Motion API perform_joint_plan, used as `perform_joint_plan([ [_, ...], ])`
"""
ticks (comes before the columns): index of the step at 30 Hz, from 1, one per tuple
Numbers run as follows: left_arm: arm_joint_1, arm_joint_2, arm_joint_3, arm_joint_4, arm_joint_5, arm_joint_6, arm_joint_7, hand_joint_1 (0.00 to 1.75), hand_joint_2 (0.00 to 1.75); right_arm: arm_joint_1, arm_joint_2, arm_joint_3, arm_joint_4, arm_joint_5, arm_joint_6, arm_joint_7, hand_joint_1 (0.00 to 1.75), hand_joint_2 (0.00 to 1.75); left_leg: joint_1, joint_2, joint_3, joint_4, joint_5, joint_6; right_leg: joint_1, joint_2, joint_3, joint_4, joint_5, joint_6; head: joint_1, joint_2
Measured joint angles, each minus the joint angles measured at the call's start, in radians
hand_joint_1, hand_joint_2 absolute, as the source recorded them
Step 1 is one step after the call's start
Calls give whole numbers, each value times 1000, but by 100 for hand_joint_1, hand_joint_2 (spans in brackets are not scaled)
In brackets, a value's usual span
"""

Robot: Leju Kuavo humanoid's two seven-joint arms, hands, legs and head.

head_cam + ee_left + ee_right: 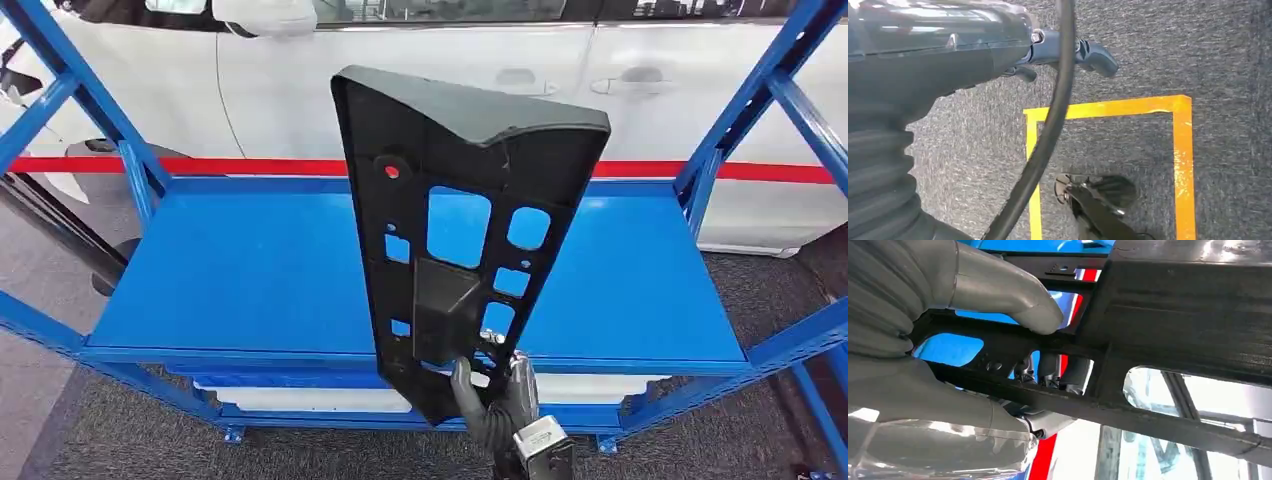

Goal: Take the parts from the cabinet and place them on the table.

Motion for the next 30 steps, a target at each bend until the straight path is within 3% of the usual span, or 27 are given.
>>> perform_joint_plan([
  [1,-4,0,0,0,-1,0,0,0,175,3,0,0,-6,1,1,-1,175,175,-3,-1,22,-55,-16,7,2,-1,-5,4,5,6,0,0],
  [2,-4,0,0,0,-2,-1,0,0,175,6,0,-1,-11,2,2,-1,175,175,-9,-4,17,-54,3,13,4,-1,-5,5,9,13,0,0],
  [5,-2,0,0,0,-8,-3,3,0,175,13,0,-2,-21,3,11,-2,175,175,-15,-3,10,-51,18,30,0,-2,-4,-6,31,33,0,0],
  [6,-3,-1,0,0,-9,-4,3,0,175,16,0,-2,-24,3,13,-2,175,175,-4,2,4,-63,36,40,0,1,-10,-5,20,40,0,0],
  [7,-5,-1,0,0,-9,-4,3,0,175,17,0,-2,-27,3,15,-2,175,175,-5,5,-5,-64,48,47,-3,4,-25,20,-21,44,0,0],
  [8,-6,-1,0,0,-10,-5,3,0,175,17,-1,-2,-29,3,16,-3,175,175,-5,7,-17,-64,57,56,-3,4,-45,71,-79,46,0,0],
  [9,-6,-1,0,0,-10,-5,3,0,175,19,-2,-2,-30,3,16,-3,175,175,-5,8,-29,-64,66,58,-6,4,-67,144,-137,49,0,0],
  [10,-6,-1,0,0,-10,-5,3,0,175,20,-3,-2,-30,3,18,-3,175,175,-6,9,-42,-63,75,58,-7,4,-84,214,-176,52,0,0],
  [11,-6,-1,0,0,-10,-5,3,0,175,22,-3,-2,-30,2,20,-3,175,175,-7,9,-58,-60,85,57,-9,4,-93,270,-191,55,0,0],
  [12,-6,-1,0,0,-10,-5,3,0,175,23,-5,-2,-30,-1,21,-3,175,175,-7,9,-70,-58,92,56,-9,4,-83,282,-177,56,0,0],
  [13,-6,-1,0,0,-11,-5,3,0,175,24,-5,-2,-30,-1,23,-3,175,175,-7,9,-84,-54,99,53,-10,4,-53,257,-145,56,0,0],
  [14,-6,-1,0,0,-11,-5,3,0,175,24,-5,-2,-30,-2,26,-3,175,175,-7,9,-96,-51,105,51,-11,3,-6,199,-111,55,0,0],
  [15,-6,-1,0,0,-11,-7,3,0,175,24,-5,-2,-31,-4,27,-3,175,175,-7,8,-107,-46,111,47,-11,3,62,106,-85,50,0,0],
  [16,-6,-2,0,0,-12,-7,3,0,175,24,-5,-2,-34,-4,29,-3,175,175,-7,8,-112,-41,116,42,-10,4,126,22,-91,44,0,0],
  [17,-5,-2,0,0,-12,-7,3,0,175,23,-5,-2,-37,-4,31,-3,175,175,-12,7,-121,-37,121,35,-2,4,157,-42,-112,39,0,0],
  [20,-6,-2,0,0,-12,-7,3,0,175,26,-5,-4,-41,-4,32,-3,175,175,-8,8,-119,-45,145,15,5,5,141,-32,-95,24,0,0],
  [21,-2,-2,0,0,-12,-7,3,0,175,26,-5,-4,-42,-4,32,-3,175,175,-10,4,-123,-45,152,7,-2,4,128,-42,-80,11,0,0],
  [22,-2,-1,0,0,-12,-7,3,0,175,24,-5,-4,-42,-4,32,-3,175,175,-5,1,-138,-28,123,3,-5,-1,120,-43,-67,3,0,0],
  [23,-3,-2,0,0,-12,-8,4,0,175,25,-3,-4,-42,-4,32,-3,175,175,-6,1,-155,13,62,-2,-5,-1,106,-44,-56,-7,0,0],
  [25,-2,-2,0,0,-15,-8,6,0,175,27,-3,-5,-43,-5,37,-4,175,175,-5,1,-186,151,-52,-9,-1,-1,81,-43,-35,-11,0,0],
  [26,-2,-2,0,0,-15,-8,6,0,175,28,-3,-5,-43,-5,37,-4,175,175,-5,2,-195,219,-78,-11,1,-2,66,-42,-25,-12,-1,0],
  [27,-3,-2,0,0,-15,-8,6,0,175,29,-3,-5,-43,-5,38,-4,175,175,-5,2,-192,253,-73,-12,3,-3,51,-39,-15,-11,-1,0],
  [28,-2,-2,1,0,-15,-8,6,0,175,29,-3,-6,-43,-5,38,-4,175,175,-5,2,-168,246,-42,-12,3,-3,36,-35,-6,-10,0,0],
  [29,-2,-2,2,0,-15,-8,6,0,175,30,-3,-6,-43,-5,39,-4,175,175,-5,2,-129,204,-4,-10,3,-3,22,-31,2,-8,-1,0],
  [30,-3,-2,2,0,-16,-10,6,0,175,30,-3,-7,-43,-6,41,-4,175,175,-5,2,-67,123,29,-6,3,-3,7,-25,9,-5,0,0],
])
